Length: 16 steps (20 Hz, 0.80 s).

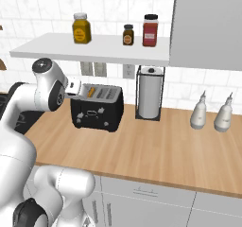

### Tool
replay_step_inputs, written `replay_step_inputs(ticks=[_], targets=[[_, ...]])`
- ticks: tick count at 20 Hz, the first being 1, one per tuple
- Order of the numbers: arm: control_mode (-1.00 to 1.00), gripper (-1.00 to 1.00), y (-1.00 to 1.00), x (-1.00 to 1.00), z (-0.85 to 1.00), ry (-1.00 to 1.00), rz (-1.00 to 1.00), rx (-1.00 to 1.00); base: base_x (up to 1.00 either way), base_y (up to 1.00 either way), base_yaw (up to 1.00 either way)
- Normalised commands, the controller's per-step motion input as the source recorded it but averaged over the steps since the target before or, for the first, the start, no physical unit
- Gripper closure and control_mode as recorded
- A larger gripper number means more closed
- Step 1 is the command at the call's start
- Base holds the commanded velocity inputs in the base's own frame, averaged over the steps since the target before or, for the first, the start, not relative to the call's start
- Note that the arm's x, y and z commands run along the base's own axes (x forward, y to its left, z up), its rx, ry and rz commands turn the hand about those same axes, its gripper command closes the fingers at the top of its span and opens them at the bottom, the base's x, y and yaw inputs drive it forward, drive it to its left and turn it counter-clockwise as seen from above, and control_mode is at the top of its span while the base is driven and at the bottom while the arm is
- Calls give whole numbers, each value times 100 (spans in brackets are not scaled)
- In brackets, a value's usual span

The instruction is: Start the toaster. Once the lever pops up, take the bread to the plate on the dining counter.

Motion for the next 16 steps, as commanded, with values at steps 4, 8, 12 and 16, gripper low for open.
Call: replay_step_inputs(ticks=[4, 8, 12, 16], targets=[[-100, -100, 0, 0, 0, 0, 0, 0, 0, 0, 0], [-100, -100, 0, 0, 0, 0, 0, 0, 0, 0, 0], [-100, -100, 0, 0, 0, 0, 0, 0, 0, 0, 0], [-100, -100, 0, 0, 0, 0, 0, 0, 0, 0, 0]])
